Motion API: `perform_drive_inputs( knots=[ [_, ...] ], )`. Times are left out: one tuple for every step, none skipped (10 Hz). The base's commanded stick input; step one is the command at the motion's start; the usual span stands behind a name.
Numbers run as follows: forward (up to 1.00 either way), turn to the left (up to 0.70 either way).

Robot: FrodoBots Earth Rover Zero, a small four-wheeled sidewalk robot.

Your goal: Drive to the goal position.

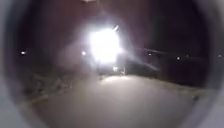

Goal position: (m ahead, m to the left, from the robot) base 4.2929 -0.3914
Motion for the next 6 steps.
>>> perform_drive_inputs(
  knots=[
    [1.00,0.00],
    [1.00,0.00],
    [1.00,0.02],
    [1.00,0.03],
    [1.00,0.03],
    [1.00,0.03]
  ],
)
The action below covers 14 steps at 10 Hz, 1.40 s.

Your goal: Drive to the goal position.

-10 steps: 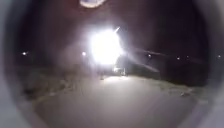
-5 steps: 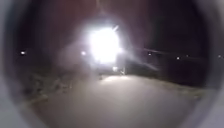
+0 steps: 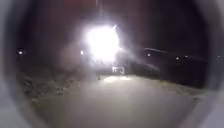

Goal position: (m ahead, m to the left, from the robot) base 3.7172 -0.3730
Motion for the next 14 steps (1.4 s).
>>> perform_drive_inputs(
  knots=[
    [1.00,0.04],
    [1.00,0.03],
    [1.00,0.03],
    [1.00,0.03],
    [1.00,0.03],
    [1.00,0.03],
    [1.00,0.03],
    [1.00,0.03],
    [1.00,0.03],
    [1.00,0.04],
    [1.00,0.04],
    [1.00,0.06],
    [1.00,0.08],
    [1.00,0.08]
  ],
)
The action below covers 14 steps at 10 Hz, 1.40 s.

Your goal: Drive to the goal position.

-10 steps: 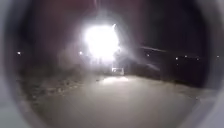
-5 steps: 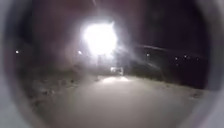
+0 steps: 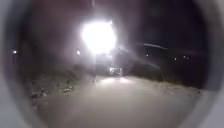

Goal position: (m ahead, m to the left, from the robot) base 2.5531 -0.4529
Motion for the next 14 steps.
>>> perform_drive_inputs(
  knots=[
    [1.00,0.08],
    [1.00,0.08],
    [1.00,0.08],
    [1.00,0.08],
    [1.00,0.08],
    [1.00,0.08],
    [1.00,0.08],
    [1.00,0.08],
    [1.00,0.08],
    [1.00,0.08],
    [1.00,0.08],
    [1.00,0.09],
    [1.00,0.09],
    [1.00,0.08]
  ],
)
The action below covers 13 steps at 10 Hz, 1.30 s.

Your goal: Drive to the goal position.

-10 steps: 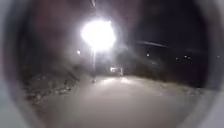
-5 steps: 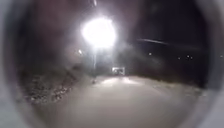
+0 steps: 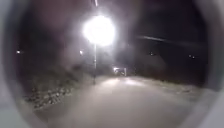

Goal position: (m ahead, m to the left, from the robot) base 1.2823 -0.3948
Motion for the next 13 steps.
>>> perform_drive_inputs(
  knots=[
    [1.00,0.08],
    [1.00,0.07],
    [1.00,0.07],
    [1.00,0.07],
    [1.00,0.05],
    [1.00,0.03],
    [1.00,0.00],
    [1.00,-0.03],
    [1.00,-0.05],
    [1.00,-0.07],
    [1.00,-0.05],
    [1.00,-0.03],
    [1.00,-0.01]
  ],
)
